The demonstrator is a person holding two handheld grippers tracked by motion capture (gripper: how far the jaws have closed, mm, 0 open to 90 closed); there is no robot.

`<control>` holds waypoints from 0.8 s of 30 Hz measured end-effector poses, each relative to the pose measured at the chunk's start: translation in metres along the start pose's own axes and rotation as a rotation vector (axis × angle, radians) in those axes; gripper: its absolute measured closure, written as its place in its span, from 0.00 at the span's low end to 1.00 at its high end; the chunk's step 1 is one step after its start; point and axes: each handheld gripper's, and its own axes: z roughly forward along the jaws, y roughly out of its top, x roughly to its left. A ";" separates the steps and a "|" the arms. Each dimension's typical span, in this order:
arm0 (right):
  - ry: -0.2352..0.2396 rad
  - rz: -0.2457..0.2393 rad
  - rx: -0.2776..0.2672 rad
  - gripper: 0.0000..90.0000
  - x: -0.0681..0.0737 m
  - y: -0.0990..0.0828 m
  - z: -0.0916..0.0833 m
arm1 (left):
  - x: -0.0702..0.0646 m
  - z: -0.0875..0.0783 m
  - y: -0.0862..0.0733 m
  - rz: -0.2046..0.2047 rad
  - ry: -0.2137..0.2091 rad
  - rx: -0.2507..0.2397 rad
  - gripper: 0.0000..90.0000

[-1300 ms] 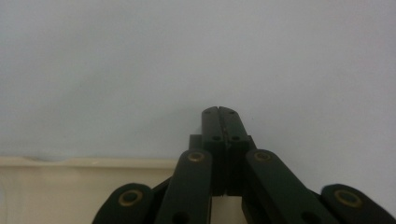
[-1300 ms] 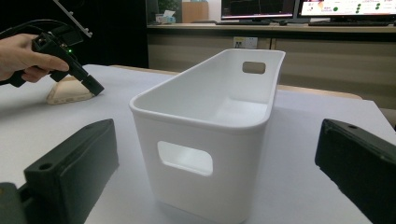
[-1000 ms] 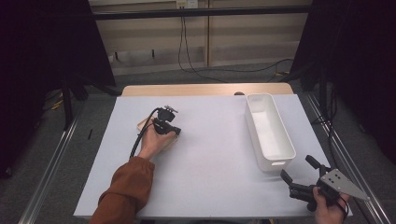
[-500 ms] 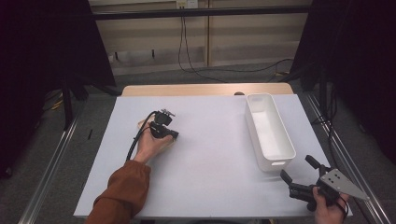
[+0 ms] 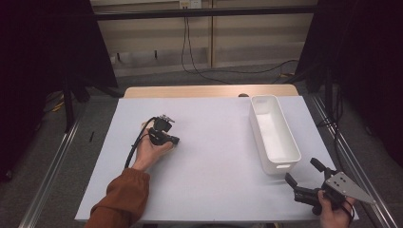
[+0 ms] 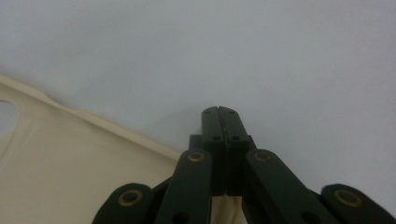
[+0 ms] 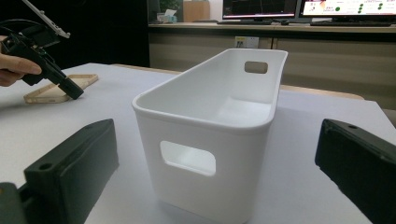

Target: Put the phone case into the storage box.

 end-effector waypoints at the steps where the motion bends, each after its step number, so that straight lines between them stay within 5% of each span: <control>1: -0.001 0.001 0.000 0.00 0.000 0.000 0.000 | 0.001 -0.001 0.000 0.016 -0.002 0.009 1.00; 11: 0.001 0.002 0.002 0.00 0.001 0.000 0.001 | -0.001 -0.005 -0.005 0.030 -0.003 0.024 1.00; 12: 0.001 0.000 0.002 0.00 0.001 0.000 0.001 | -0.002 -0.005 -0.007 0.006 -0.002 0.010 1.00; 24: 0.003 0.001 0.002 0.00 0.001 0.000 0.001 | -0.002 -0.013 -0.018 -0.004 -0.018 0.003 1.00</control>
